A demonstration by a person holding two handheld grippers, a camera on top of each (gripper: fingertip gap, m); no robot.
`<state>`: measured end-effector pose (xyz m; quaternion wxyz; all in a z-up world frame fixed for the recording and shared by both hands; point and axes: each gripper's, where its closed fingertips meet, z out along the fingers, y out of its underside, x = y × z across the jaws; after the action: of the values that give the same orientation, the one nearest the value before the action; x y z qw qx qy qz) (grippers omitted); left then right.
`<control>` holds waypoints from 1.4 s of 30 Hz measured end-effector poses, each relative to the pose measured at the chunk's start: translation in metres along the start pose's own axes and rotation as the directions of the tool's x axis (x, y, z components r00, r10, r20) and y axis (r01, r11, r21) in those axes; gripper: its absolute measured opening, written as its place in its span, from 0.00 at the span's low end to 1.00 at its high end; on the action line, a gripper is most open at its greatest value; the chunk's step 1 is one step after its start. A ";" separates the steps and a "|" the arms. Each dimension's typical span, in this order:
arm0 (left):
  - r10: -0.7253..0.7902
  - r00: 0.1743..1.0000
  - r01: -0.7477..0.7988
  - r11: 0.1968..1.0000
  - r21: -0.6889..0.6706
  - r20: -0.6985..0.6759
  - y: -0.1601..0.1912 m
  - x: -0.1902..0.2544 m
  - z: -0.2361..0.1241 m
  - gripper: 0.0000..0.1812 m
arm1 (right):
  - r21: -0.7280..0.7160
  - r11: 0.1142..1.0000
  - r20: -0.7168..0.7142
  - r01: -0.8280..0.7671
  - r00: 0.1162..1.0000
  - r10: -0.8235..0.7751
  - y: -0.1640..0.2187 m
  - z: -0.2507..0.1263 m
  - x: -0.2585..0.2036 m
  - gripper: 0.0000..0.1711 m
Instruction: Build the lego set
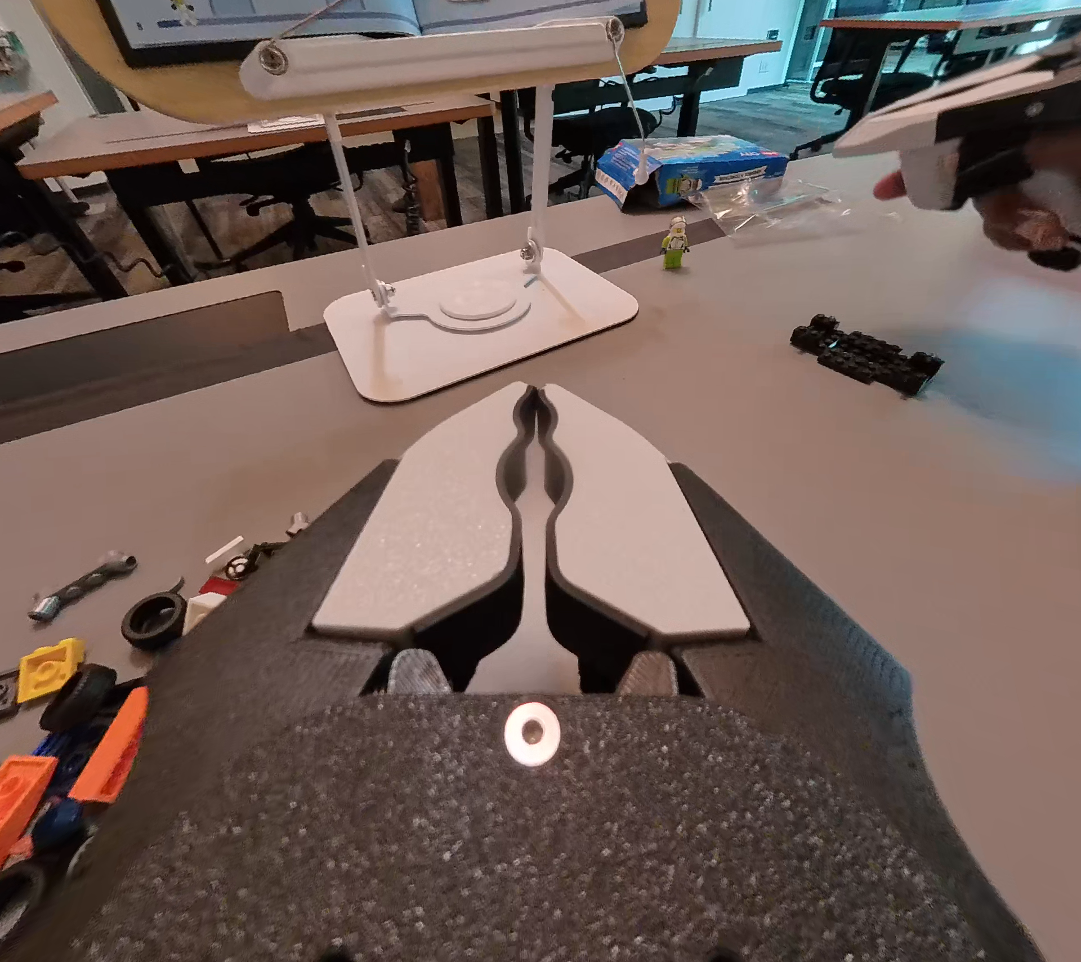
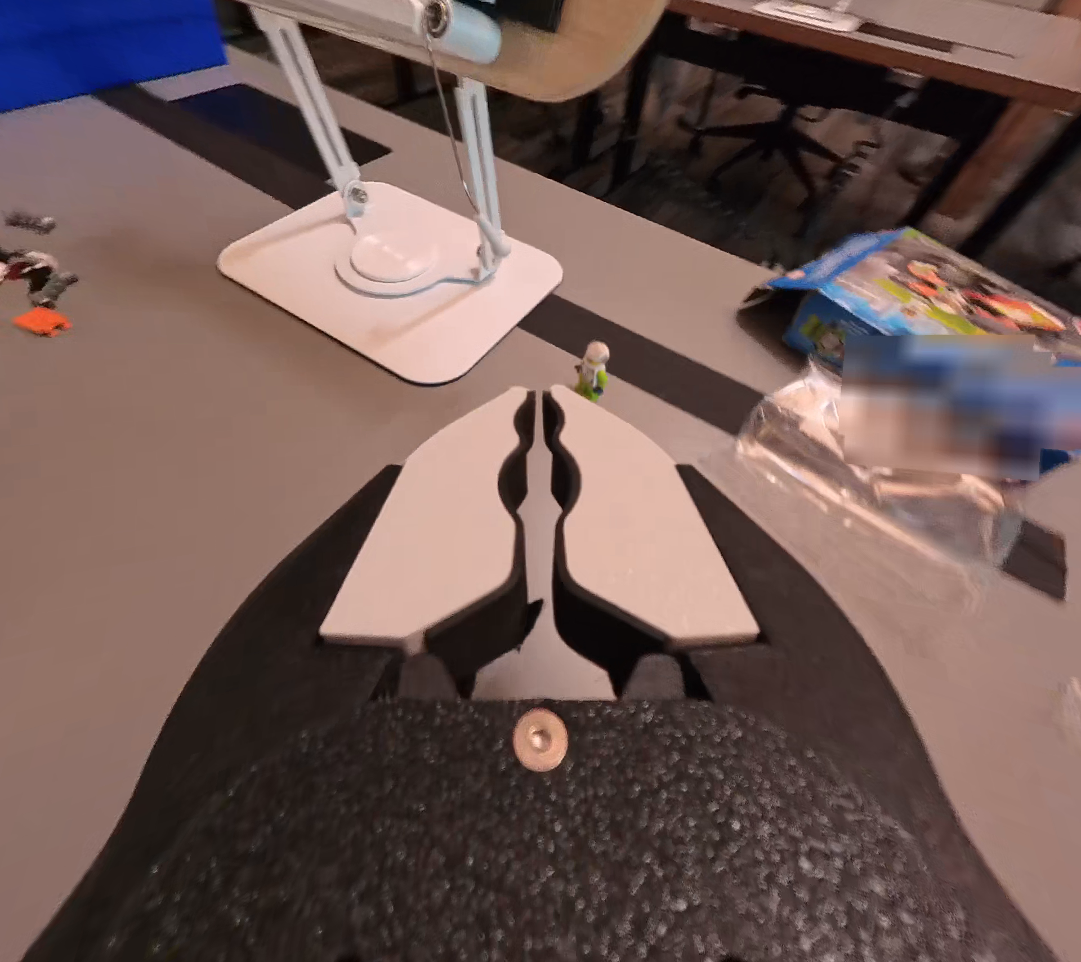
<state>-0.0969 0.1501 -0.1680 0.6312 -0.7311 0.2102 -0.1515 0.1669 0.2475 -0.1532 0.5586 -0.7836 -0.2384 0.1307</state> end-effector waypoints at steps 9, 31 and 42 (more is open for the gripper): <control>0.029 0.999 -0.029 1.000 0.006 -0.017 0.001 -0.011 0.002 0.00 | -0.012 0.975 -0.232 -0.221 0.949 0.212 0.035 -0.019 -0.057 0.00; 0.091 0.988 -0.089 0.996 -0.016 0.124 -0.002 -0.047 0.033 0.00 | 0.016 0.990 -0.299 -0.143 0.944 0.142 0.049 -0.006 -0.061 0.01; 0.188 0.982 -0.188 0.982 -0.007 0.022 -0.003 -0.011 0.020 0.00 | 0.053 0.985 -0.192 -0.162 0.967 0.169 0.043 -0.011 -0.078 0.02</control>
<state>-0.0957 0.1733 -0.1676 0.6433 -0.7110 0.2716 -0.0827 0.1151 0.1869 -0.1949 0.5810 -0.7993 -0.1135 0.1034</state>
